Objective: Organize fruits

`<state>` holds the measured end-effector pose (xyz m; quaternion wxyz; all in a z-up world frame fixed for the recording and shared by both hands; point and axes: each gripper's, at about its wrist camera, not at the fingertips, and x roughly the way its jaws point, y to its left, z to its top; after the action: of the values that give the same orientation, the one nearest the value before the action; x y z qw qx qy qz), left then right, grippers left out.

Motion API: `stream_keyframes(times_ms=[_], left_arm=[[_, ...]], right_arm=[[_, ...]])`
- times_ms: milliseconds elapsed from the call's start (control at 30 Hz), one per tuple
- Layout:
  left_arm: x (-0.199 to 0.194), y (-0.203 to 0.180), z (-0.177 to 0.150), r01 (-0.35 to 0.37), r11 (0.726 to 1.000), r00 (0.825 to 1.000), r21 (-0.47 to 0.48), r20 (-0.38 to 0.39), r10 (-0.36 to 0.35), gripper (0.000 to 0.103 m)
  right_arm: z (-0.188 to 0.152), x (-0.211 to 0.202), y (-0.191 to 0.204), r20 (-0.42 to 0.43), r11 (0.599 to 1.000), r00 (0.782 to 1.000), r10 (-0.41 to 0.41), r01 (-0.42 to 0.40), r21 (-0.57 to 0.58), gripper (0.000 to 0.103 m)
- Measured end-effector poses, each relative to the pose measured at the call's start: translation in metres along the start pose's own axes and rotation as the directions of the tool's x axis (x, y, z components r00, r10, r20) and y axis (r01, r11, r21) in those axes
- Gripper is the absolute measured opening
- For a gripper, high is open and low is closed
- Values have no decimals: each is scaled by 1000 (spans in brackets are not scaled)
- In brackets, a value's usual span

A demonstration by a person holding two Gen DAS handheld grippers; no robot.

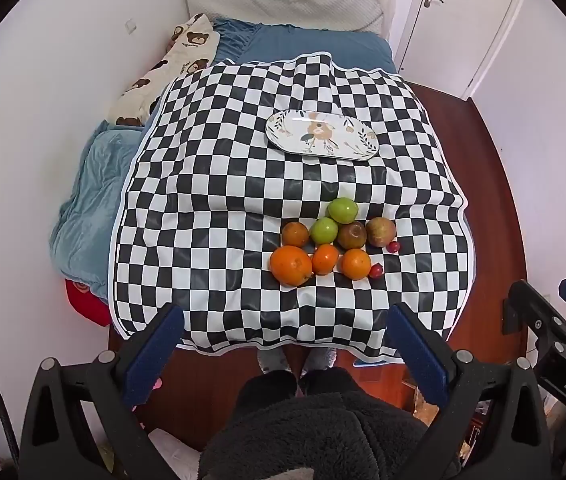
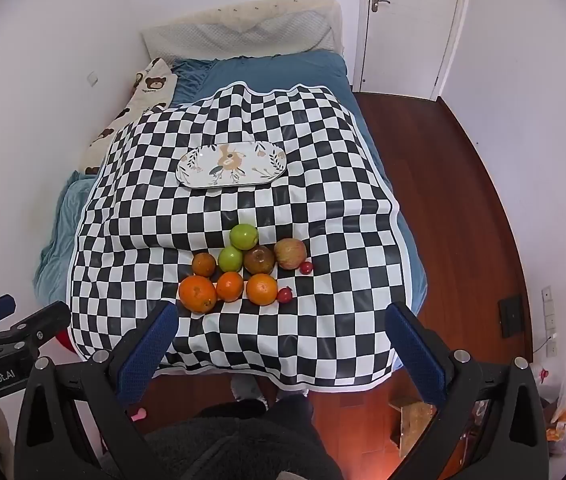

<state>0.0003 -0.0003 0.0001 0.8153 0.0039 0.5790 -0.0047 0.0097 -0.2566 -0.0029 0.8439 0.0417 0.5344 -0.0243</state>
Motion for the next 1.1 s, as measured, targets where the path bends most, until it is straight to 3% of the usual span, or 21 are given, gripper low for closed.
stream_keyframes(times_ms=[1100], left_arm=[[0, 1, -1, 6, 1000, 1000, -2, 9, -6, 103]], right_arm=[[-4, -5, -2, 0, 1000, 1000, -3, 3, 0, 103]])
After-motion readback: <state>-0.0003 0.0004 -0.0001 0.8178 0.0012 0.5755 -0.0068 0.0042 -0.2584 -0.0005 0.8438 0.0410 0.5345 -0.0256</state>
